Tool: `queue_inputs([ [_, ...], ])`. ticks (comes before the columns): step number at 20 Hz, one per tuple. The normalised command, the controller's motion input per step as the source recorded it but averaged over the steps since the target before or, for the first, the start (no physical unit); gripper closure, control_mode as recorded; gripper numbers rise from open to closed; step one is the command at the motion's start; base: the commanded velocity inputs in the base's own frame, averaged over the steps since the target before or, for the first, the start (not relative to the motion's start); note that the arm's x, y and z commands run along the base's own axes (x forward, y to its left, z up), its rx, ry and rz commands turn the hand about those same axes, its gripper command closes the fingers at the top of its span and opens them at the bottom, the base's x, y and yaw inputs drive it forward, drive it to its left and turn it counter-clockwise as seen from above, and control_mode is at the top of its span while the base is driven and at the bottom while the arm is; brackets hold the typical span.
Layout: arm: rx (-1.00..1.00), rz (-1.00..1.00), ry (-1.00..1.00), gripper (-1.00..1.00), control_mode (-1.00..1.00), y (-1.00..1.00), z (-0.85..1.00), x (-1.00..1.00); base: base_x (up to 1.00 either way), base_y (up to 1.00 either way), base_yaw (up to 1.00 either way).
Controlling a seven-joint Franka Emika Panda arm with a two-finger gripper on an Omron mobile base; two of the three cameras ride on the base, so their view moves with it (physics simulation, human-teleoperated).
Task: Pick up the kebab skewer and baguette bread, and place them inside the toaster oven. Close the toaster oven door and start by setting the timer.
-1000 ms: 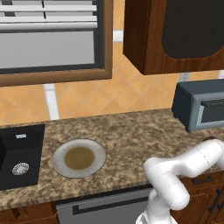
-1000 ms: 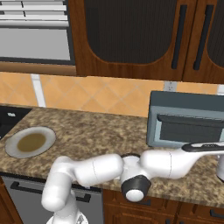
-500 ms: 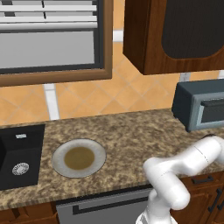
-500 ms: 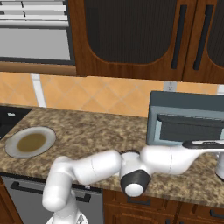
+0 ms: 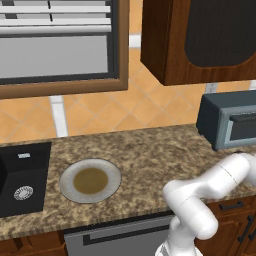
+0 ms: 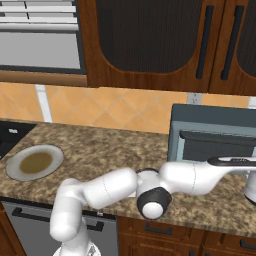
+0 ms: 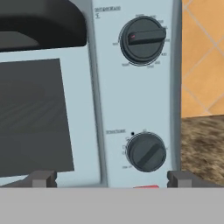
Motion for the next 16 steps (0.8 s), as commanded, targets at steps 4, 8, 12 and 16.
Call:
queue_inputs([
  [4, 0.00, 0.00, 0.00, -1.00, -1.00, 0.00, 0.00, 0.00, 0.00, 0.00, 0.00],
  [8, 0.00, 0.00, 0.00, -1.00, -1.00, 0.00, 0.00, 0.00, 0.00, 0.00, 0.00],
  [12, 0.00, 0.00, 0.00, -1.00, -1.00, 0.00, 0.00, 0.00, 0.00, 0.00, 0.00],
  [16, 0.00, 0.00, 0.00, -1.00, -1.00, 0.00, 0.00, 0.00, 0.00, 0.00, 0.00],
])
